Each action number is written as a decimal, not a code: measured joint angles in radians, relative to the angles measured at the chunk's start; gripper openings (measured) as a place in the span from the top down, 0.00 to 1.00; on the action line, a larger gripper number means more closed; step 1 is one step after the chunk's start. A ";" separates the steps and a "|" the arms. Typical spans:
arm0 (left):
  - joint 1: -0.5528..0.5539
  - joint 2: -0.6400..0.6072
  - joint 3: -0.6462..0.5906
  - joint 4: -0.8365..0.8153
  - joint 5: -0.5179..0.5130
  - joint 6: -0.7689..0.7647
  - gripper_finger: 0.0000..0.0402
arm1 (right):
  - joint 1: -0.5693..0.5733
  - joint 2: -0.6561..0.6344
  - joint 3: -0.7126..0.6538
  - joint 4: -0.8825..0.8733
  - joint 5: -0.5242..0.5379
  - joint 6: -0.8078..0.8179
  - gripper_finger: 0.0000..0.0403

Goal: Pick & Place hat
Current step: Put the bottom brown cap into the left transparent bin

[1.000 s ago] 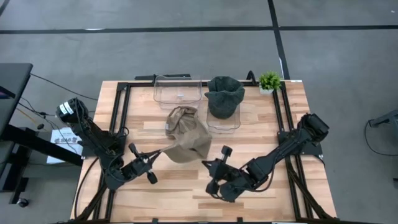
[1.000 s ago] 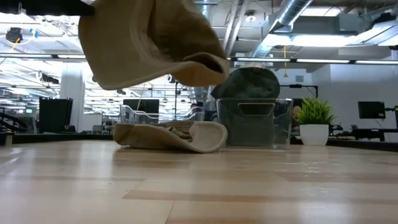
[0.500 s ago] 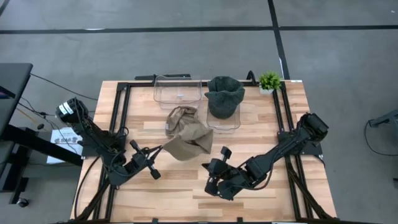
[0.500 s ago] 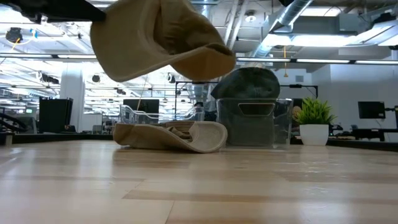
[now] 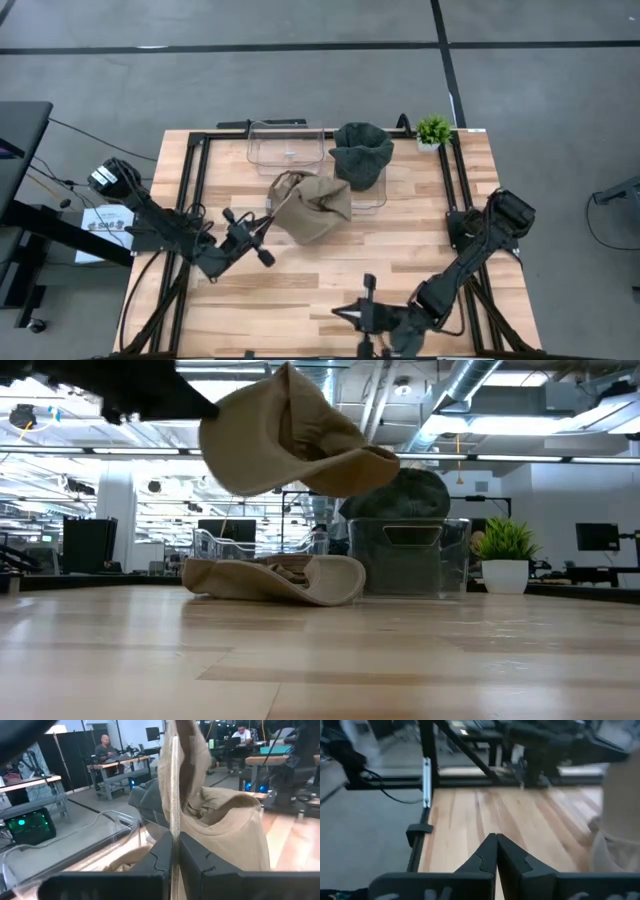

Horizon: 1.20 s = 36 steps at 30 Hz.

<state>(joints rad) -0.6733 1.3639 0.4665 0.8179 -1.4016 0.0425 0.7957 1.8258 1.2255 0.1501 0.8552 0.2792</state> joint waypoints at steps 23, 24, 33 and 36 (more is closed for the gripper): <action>0.267 -0.124 0.123 0.069 0.486 0.158 0.96 | -0.256 -0.006 -0.627 1.119 -0.123 -0.174 1.00; 0.276 -0.107 0.123 0.079 0.489 0.152 0.96 | -0.261 -0.006 -0.622 1.120 -0.124 -0.174 1.00; 0.294 -0.009 0.123 0.081 0.494 0.148 0.96 | -0.261 -0.006 -0.586 1.122 -0.098 -0.156 0.97; 0.294 -0.006 0.123 0.084 0.503 0.148 0.96 | -0.262 -0.006 -0.581 1.121 -0.092 -0.144 0.90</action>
<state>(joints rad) -0.3796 1.3575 0.5899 0.9021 -0.8990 0.1902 0.5339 1.8194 0.6445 1.2715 0.7629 0.1355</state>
